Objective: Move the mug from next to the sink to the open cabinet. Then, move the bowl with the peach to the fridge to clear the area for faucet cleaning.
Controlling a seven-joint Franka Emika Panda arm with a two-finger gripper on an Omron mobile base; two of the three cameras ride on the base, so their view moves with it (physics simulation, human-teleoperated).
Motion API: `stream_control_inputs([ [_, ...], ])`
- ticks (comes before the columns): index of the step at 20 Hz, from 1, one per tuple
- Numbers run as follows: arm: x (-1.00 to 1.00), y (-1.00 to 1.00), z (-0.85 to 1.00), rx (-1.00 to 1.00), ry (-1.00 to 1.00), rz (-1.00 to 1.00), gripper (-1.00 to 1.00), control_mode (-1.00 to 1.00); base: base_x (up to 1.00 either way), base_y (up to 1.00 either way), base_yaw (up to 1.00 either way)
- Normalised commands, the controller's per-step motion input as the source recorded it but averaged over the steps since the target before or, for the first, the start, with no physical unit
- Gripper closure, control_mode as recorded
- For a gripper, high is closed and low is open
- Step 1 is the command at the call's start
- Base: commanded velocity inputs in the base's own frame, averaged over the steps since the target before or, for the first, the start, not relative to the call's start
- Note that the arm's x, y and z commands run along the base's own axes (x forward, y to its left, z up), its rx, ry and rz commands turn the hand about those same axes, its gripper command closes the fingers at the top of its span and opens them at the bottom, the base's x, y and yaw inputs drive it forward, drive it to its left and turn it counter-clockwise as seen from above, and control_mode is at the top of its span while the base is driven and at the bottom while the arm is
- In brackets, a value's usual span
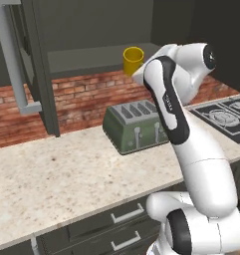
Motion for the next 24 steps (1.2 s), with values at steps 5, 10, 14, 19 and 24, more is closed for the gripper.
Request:
stream_control_inputs([
  [5, -0.45, -0.01, 0.41, 0.28, -0.17, -0.10, 1.00, -1.00, 0.00, 0.00, 0.00],
  [10, 0.09, 0.02, 0.06, 0.19, 0.02, -0.05, 1.00, -1.00, 0.00, 0.00, 0.00],
  [14, 0.42, 0.39, 0.46, 0.25, 0.23, -0.07, 1.00, -1.00, 0.00, 0.00, 0.00],
  [19, 0.15, 0.00, 0.09, 0.10, 0.12, 0.00, 1.00, -1.00, 0.00, 0.00, 0.00],
  [24, 0.46, 0.21, 0.00, 0.01, 0.03, -0.02, 1.00, -1.00, 0.00, 0.00, 0.00],
])
